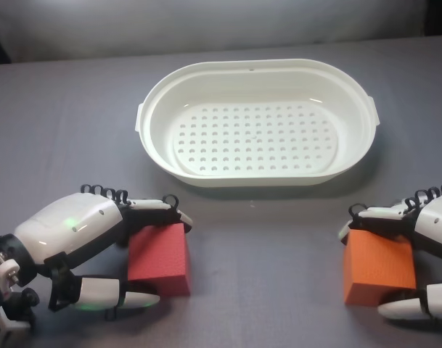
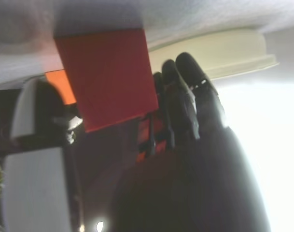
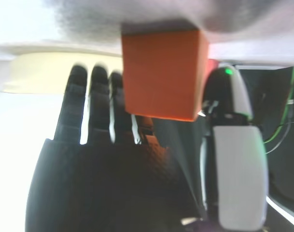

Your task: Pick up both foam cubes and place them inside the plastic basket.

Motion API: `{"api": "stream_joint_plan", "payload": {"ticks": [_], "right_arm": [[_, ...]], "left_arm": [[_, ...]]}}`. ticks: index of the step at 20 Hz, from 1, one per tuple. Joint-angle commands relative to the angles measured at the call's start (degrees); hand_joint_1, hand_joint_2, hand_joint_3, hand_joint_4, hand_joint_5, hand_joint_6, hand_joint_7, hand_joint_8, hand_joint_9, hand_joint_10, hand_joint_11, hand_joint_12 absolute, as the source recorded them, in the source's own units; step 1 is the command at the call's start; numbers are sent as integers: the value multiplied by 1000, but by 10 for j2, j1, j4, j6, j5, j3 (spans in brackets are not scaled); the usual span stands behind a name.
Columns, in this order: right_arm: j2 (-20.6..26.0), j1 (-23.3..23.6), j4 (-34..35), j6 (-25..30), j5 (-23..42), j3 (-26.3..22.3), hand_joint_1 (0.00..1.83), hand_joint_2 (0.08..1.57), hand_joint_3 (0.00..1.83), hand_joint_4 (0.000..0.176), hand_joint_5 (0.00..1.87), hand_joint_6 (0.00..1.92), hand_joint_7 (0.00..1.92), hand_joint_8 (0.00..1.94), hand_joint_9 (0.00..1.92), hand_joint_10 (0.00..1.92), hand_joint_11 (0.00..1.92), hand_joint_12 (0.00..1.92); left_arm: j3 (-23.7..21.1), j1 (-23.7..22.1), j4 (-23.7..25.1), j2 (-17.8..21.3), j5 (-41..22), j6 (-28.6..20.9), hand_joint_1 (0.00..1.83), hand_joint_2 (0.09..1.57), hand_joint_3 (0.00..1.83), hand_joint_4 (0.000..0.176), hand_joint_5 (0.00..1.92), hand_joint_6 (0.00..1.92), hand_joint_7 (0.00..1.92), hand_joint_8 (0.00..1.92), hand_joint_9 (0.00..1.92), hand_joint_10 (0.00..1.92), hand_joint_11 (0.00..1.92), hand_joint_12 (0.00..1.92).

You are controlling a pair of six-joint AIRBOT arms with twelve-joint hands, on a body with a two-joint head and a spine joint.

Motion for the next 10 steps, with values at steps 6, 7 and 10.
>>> {"api": "stream_joint_plan", "payload": {"ticks": [6,7,10], "right_arm": [[49,36,-10,-6,123,-15,1178,1288,0,0,576,1390,786,1533,750,1524,670,1819],[52,52,-10,-11,123,-9,1308,1252,0,0,590,1306,770,1409,791,1567,663,1761],[44,112,-4,-22,107,24,1336,1240,0,0,591,1322,755,1369,814,1543,646,1690]], "left_arm": [[-10,-40,6,28,-115,19,1209,1248,1,0,699,1179,794,1561,825,1636,795,1830],[-1,-59,6,27,-113,25,1326,1219,0,0,735,1065,773,1419,841,1590,795,1750],[33,-126,-7,11,-82,45,1365,1177,0,0,794,1003,843,1261,879,1506,843,1690]]}}
